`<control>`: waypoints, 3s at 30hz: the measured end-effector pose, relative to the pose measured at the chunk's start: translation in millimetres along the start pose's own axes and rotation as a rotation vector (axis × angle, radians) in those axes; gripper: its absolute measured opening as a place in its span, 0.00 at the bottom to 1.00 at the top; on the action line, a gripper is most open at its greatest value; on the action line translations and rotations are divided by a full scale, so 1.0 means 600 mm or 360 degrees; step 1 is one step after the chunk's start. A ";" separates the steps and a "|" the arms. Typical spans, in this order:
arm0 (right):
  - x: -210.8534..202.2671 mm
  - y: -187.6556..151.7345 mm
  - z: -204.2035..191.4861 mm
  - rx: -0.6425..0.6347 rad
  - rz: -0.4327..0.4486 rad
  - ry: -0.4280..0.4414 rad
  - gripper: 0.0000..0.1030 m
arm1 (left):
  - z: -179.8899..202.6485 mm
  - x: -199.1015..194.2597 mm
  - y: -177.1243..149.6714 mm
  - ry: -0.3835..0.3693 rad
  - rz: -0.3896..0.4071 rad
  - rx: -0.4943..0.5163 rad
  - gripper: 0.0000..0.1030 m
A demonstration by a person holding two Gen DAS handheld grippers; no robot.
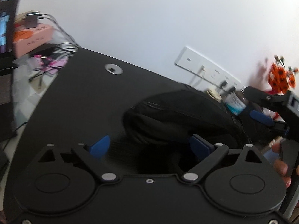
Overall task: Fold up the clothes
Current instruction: 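Lower the black jeans onto the desk with both grippers, then push the held jeans forward across the desk with both grippers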
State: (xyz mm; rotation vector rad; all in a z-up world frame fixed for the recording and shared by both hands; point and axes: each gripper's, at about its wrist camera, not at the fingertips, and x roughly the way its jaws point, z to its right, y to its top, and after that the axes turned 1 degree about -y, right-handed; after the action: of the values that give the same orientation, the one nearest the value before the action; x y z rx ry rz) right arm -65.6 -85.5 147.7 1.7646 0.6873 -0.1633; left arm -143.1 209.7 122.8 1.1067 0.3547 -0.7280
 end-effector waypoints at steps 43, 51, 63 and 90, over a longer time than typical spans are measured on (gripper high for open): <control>0.003 -0.041 0.304 0.0194 -0.0283 -0.0074 0.99 | 0.263 0.185 -0.022 0.0373 -0.0202 0.0361 1.00; 0.028 -0.045 0.300 0.0257 -0.0360 -0.0030 0.99 | 0.274 0.203 -0.034 0.0397 -0.0311 0.0413 1.00; 0.060 -0.065 0.269 0.0203 -0.0557 -0.0088 0.99 | 0.247 0.218 -0.053 0.0407 -0.0517 0.0317 1.00; 0.100 -0.111 0.255 0.0168 -0.0783 -0.0181 0.99 | 0.219 0.249 -0.064 0.0443 -0.0716 0.0232 1.00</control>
State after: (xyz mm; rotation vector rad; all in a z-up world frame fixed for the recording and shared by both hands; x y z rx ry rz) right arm -15.2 -194.5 17.0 1.6408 1.0345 -0.6393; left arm -73.8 28.9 63.2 1.2863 0.8153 -1.0089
